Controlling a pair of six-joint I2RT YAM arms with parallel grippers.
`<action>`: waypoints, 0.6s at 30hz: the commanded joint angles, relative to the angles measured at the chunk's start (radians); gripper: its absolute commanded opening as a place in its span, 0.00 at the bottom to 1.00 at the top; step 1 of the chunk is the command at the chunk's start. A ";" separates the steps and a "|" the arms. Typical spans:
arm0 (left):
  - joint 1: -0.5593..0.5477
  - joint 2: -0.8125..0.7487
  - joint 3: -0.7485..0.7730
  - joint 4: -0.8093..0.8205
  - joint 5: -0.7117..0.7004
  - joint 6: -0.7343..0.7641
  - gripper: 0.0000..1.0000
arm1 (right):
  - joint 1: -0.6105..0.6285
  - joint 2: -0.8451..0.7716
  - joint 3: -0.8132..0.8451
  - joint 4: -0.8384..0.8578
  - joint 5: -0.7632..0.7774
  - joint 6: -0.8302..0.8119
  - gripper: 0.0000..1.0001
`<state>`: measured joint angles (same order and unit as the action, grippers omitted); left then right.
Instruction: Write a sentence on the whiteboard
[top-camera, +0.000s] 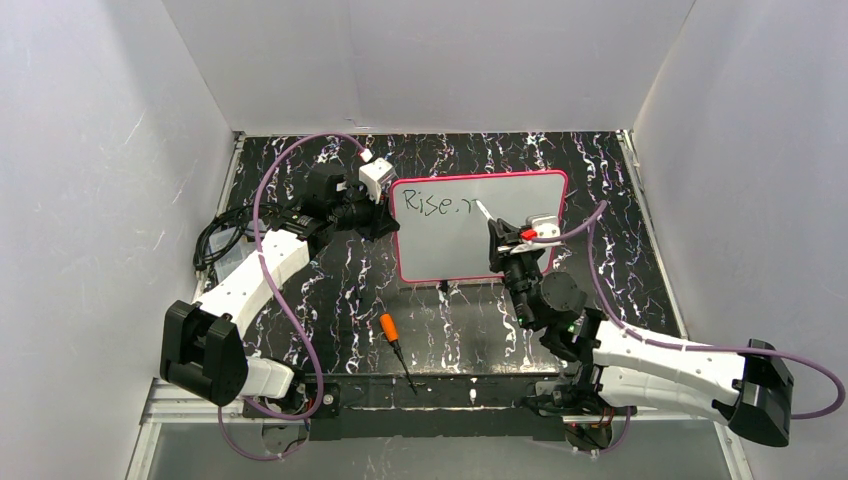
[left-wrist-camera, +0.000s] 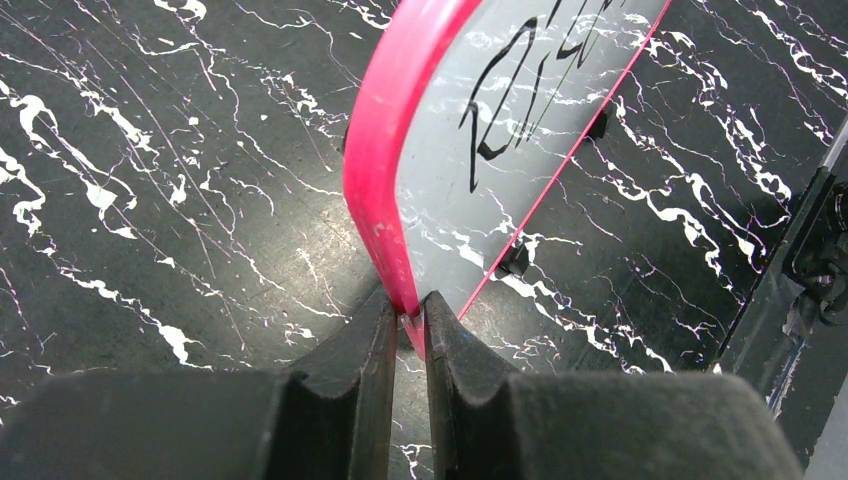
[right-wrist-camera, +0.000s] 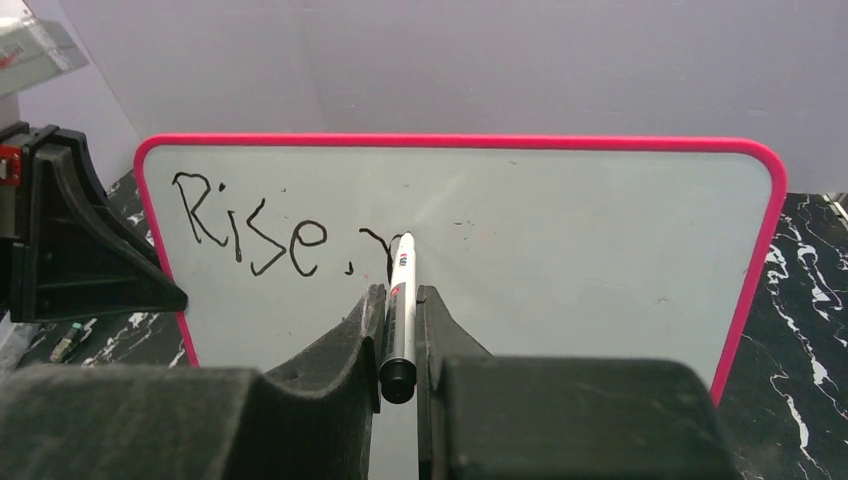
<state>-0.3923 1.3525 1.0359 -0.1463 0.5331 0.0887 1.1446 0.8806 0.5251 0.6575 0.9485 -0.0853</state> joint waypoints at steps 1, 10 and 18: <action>-0.010 -0.008 -0.007 -0.031 0.007 0.006 0.00 | -0.006 -0.065 -0.015 0.033 -0.008 0.011 0.01; -0.010 -0.008 -0.006 -0.033 0.007 0.005 0.00 | -0.006 -0.049 -0.011 -0.006 -0.021 0.014 0.01; -0.010 -0.011 -0.005 -0.033 0.008 0.006 0.00 | -0.006 -0.020 -0.013 -0.006 0.035 0.011 0.01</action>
<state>-0.3923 1.3525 1.0359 -0.1463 0.5335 0.0887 1.1408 0.8635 0.5053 0.6296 0.9268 -0.0757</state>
